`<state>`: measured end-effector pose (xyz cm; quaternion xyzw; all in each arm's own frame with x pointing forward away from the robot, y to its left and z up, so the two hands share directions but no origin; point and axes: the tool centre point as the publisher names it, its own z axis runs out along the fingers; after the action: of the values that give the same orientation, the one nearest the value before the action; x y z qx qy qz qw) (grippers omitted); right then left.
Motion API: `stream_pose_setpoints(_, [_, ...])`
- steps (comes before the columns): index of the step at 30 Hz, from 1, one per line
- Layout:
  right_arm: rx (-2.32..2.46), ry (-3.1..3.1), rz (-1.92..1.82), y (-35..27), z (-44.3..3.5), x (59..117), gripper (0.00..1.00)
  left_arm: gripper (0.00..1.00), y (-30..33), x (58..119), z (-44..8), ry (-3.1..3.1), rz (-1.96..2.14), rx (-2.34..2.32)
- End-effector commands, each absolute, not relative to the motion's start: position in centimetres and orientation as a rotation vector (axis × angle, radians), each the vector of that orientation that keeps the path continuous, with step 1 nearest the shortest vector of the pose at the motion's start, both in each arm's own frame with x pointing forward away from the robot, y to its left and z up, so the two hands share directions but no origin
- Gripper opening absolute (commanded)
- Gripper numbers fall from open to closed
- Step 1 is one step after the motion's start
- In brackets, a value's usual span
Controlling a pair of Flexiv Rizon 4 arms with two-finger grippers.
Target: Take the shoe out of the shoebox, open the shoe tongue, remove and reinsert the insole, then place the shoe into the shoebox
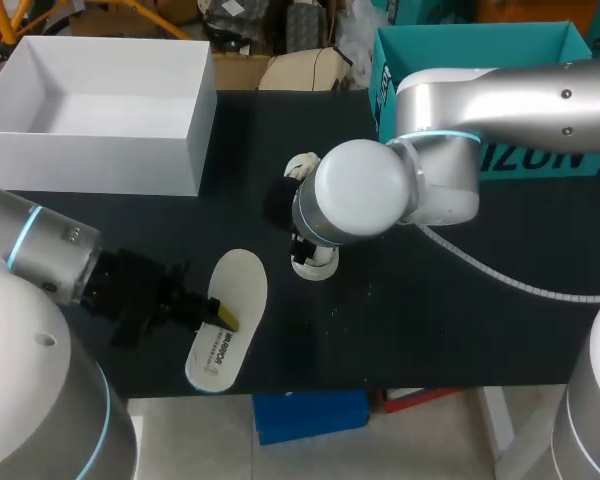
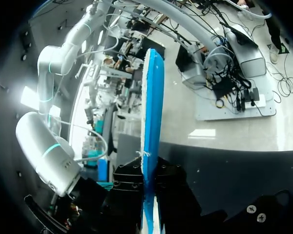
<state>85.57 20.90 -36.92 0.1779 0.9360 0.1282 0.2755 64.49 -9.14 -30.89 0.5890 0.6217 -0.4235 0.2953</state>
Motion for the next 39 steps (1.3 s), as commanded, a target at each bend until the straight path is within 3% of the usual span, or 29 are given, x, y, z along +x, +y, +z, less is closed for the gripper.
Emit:
stream_pose_setpoints(1, [0.471, 2.512, 0.337, 20.9, -37.0, 85.9, 0.53, 0.0, -9.2, 64.4, -30.9, 1.655, -1.121, 1.567])
stream_pose_setpoints(16, [0.412, 2.495, 0.297, 21.2, -37.7, 87.5, 0.45, 0.0, -9.2, 64.4, -30.9, 1.655, -1.121, 1.567])
stream_pose_setpoints(39, [0.422, 2.44, 0.237, 19.4, -36.2, 88.8, 0.45, 0.0, -9.2, 64.4, -30.9, 1.655, -1.121, 1.567])
